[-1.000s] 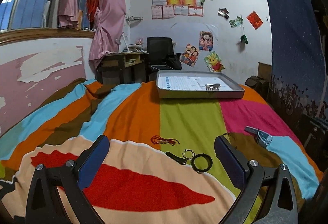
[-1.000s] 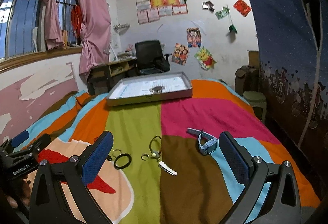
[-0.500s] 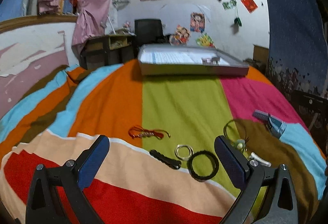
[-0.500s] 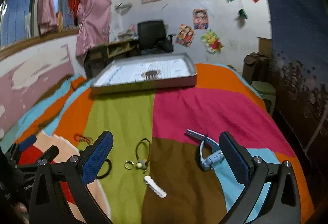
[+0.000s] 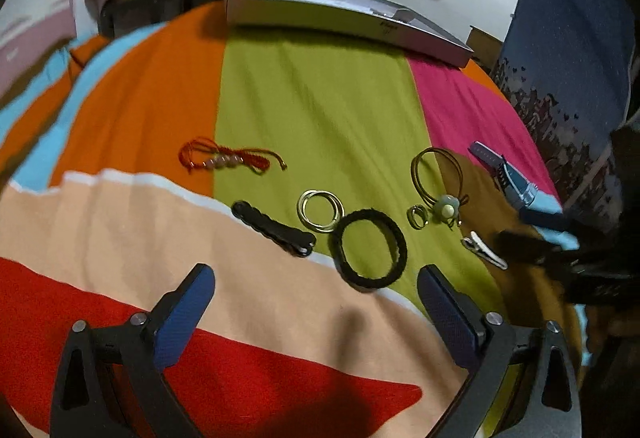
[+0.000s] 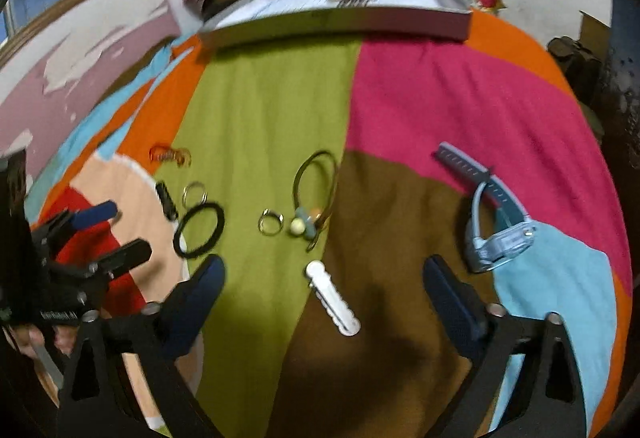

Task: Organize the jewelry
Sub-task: 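Grasp the black hair tie with the left tool while the right tool grasps the white barrette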

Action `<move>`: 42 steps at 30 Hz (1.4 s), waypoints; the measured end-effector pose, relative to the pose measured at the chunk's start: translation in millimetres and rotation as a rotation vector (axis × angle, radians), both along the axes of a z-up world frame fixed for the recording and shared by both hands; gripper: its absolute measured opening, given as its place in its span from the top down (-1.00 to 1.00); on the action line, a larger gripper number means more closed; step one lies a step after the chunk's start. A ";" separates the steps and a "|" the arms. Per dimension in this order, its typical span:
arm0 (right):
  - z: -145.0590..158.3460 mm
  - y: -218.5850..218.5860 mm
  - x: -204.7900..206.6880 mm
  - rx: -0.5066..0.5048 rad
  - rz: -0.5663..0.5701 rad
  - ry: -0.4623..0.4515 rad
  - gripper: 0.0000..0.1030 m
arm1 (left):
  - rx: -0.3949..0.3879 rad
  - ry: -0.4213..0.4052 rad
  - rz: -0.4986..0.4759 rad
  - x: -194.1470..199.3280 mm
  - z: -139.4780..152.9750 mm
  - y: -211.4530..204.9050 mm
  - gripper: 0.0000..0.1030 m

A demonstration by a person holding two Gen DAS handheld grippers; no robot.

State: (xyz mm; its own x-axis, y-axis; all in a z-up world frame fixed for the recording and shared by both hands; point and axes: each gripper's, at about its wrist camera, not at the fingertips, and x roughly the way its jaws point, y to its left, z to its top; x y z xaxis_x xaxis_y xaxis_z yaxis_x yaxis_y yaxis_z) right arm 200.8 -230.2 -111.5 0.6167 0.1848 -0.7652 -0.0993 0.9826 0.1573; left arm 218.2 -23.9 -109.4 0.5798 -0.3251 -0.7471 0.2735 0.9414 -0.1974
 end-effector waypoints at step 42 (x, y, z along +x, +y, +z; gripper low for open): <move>19.3 25.7 16.9 0.120 0.056 -0.087 0.76 | -0.136 0.104 0.043 42.9 47.9 -12.3 0.90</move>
